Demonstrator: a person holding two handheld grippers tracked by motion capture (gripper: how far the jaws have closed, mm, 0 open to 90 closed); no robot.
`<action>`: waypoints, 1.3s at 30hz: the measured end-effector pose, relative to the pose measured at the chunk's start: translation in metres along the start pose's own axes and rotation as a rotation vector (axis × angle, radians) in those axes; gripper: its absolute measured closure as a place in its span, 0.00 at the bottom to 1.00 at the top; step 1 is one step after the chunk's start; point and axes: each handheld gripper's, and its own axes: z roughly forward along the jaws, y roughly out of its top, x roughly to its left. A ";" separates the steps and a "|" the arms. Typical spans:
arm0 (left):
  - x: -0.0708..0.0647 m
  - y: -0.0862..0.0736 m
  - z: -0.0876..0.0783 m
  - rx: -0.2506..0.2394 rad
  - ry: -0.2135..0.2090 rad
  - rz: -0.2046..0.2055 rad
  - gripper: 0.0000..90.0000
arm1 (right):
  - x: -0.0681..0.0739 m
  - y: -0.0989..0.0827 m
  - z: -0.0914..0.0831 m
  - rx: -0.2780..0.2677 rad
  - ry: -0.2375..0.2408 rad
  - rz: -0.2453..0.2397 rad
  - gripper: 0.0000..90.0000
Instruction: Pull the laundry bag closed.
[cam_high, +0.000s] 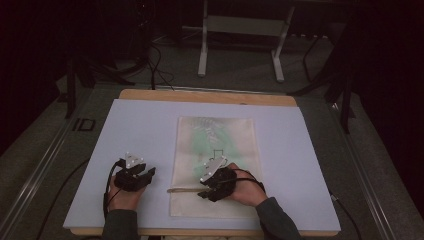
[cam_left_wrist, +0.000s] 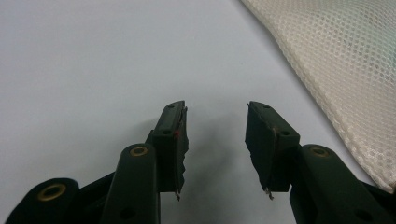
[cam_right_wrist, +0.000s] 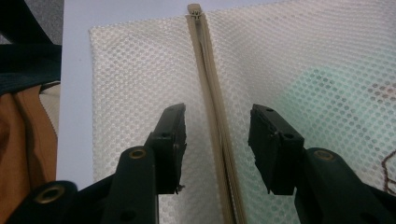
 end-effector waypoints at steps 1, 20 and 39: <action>0.000 0.000 0.000 -0.001 0.000 -0.001 0.64 | 0.000 0.001 0.001 -0.003 0.002 -0.001 0.63; 0.001 0.000 0.000 -0.003 -0.001 -0.005 0.64 | 0.003 0.016 0.016 -0.013 0.026 -0.016 0.65; 0.001 0.000 0.000 -0.002 -0.003 -0.006 0.64 | 0.007 0.034 0.035 -0.031 0.035 -0.035 0.80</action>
